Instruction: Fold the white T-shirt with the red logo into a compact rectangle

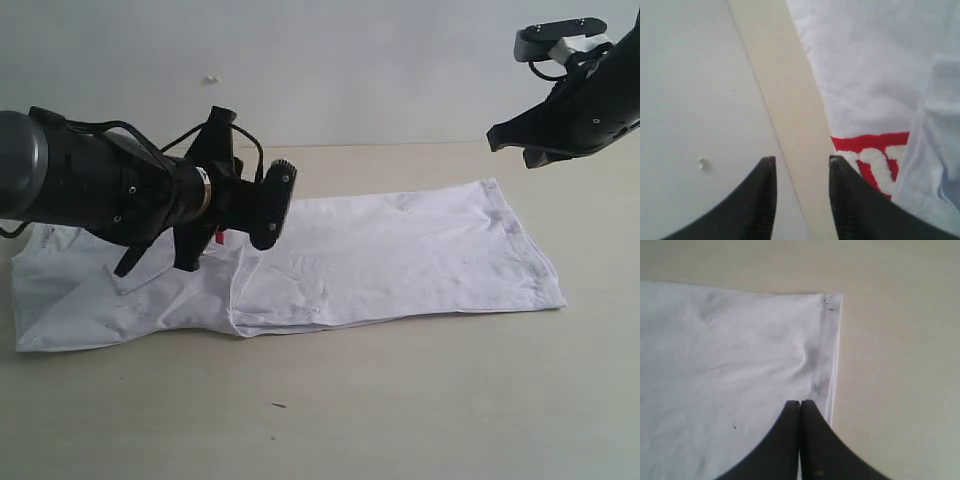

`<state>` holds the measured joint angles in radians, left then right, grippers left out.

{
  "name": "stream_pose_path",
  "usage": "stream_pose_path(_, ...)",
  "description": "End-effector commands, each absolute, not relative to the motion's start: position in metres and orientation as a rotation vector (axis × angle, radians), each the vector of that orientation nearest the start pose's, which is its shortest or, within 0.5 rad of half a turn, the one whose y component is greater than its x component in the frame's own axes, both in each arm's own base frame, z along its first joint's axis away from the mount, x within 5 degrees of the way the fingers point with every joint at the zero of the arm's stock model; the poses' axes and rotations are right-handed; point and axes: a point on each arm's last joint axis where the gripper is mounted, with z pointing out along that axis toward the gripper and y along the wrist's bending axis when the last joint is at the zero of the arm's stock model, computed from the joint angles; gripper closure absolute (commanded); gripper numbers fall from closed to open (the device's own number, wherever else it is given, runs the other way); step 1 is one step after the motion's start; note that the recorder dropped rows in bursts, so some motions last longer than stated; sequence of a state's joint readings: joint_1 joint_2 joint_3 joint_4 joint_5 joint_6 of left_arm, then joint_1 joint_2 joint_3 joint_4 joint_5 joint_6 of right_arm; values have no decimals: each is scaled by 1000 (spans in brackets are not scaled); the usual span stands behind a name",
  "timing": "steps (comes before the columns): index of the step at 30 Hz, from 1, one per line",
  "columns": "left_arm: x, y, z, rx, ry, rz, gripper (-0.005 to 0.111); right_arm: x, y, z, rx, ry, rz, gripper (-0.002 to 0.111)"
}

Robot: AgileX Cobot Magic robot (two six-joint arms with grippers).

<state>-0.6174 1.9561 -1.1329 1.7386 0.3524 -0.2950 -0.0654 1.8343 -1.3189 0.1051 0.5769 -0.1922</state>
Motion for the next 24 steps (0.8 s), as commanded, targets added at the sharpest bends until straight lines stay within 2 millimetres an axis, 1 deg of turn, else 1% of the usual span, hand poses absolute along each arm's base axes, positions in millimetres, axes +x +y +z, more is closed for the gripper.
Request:
stream_pose_path(1,353,-207,168,1633,1596,809,71,396,-23,226,-71,2561,5,108)
stream_pose_path(2,352,-204,169,1539,1695,771,72,395,-23,226,-71,2563,5,108)
stream_pose_path(4,347,-202,168,1413,1865,651,83,395,-23,225,-71,2570,6,108)
stream_pose_path(6,344,-198,168,1345,1989,552,107,394,-23,225,-72,2578,8,108)
stream_pose_path(10,339,-189,166,1258,2174,390,107,393,-22,224,-74,2597,13,108)
stream_pose_path(13,338,-175,158,1235,2331,271,107,392,-22,223,-75,2611,16,108)
stream_pose_path(15,338,-164,151,1265,2416,188,107,391,-22,223,-76,2618,17,108)
stream_pose_path(17,340,-155,144,1215,2488,126,107,391,-22,223,-76,2618,17,108)
stream_pose_path(19,346,-146,138,1149,2520,115,107,391,-22,223,-76,2618,17,108)
stream_pose_path(21,350,-141,130,1134,2534,117,107,391,-22,223,-76,2618,17,108)
stream_pose_path(24,351,-139,118,1194,2535,130,107,392,-22,224,-75,2606,15,108)
